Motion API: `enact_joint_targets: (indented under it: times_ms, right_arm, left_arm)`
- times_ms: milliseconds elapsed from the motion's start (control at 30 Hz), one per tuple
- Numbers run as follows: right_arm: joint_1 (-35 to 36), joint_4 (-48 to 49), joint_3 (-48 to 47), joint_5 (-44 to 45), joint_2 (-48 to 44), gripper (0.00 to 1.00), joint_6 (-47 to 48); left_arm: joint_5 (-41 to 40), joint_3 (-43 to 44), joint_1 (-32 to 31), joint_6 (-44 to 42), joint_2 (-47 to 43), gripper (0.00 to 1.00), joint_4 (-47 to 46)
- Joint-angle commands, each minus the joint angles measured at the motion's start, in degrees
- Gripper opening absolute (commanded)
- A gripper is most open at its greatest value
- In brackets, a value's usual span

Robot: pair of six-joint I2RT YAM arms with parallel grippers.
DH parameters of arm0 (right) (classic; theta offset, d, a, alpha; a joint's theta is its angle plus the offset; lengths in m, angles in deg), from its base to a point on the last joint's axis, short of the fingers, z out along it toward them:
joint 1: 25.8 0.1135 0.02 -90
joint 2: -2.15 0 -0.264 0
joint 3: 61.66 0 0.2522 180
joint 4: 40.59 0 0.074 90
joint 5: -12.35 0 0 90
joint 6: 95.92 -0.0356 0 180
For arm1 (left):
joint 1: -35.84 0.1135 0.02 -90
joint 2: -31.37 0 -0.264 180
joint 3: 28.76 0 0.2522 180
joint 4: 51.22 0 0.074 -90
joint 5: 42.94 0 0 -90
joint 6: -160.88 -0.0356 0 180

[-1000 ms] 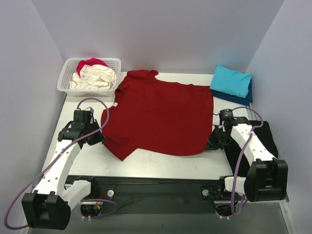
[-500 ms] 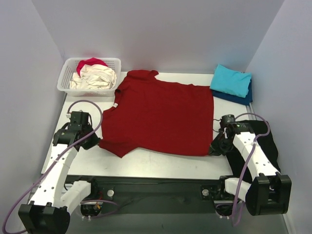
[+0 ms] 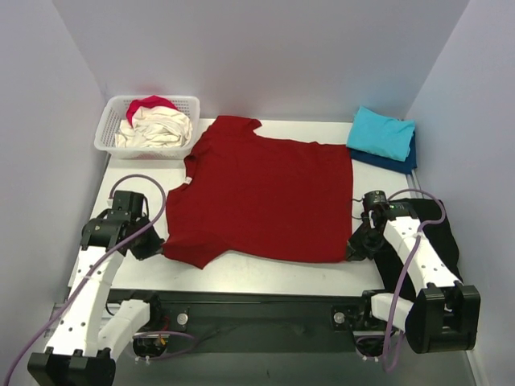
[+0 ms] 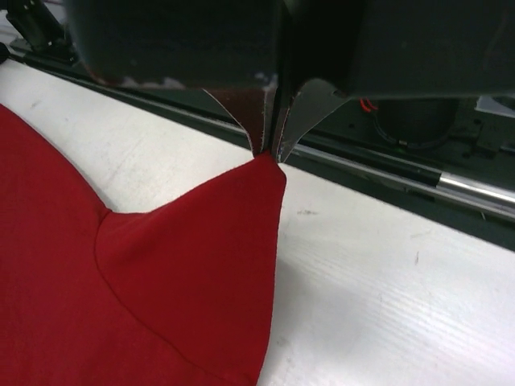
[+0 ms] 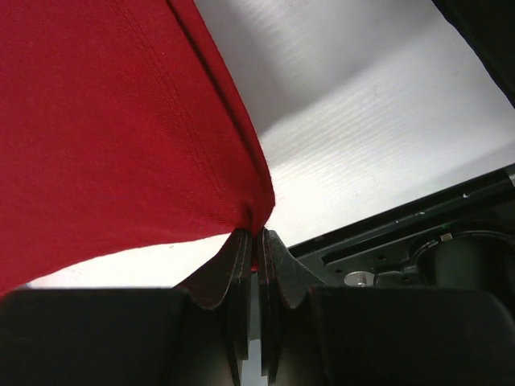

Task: Fold and stack the t-shirts
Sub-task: Flatten out the tshirt, then fold the flattened tshirt in 1/3 of the way

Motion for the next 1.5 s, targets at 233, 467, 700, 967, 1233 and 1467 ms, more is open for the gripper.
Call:
enact_joint_targets:
  times_ms: [233,467,700,967,1233,1467]
  right_arm:
    - [0.4,-9.0,1.0,1.8,-6.0,0.00,0.3]
    - [0.4,-10.0,1.0,2.4,-7.8,0.00,-0.6]
    - [-0.7,-5.9,-4.7,4.8,-3.1,0.00,0.3]
    - [-2.1,-0.3,-14.4,5.8,6.0,0.00,2.6]
    - [-3.0,6.0,-18.5,5.8,13.8,0.00,3.0]
    - [-3.1,9.4,-19.1,6.4,18.0,0.00,1.7]
  left_arm:
    - [3.7,-0.1,0.2,3.2,-8.3,0.00,10.9]
    - [3.2,0.6,0.2,2.1,-8.1,0.00,10.9]
    - [1.3,3.8,0.3,-0.1,-0.2,0.00,0.6]
    - [-1.1,11.7,0.7,-1.8,12.8,0.00,-12.9]
    - [-0.8,16.5,2.4,-5.4,24.4,0.00,-20.5]
    - [0.8,21.7,4.5,-9.7,32.4,0.00,-25.7]
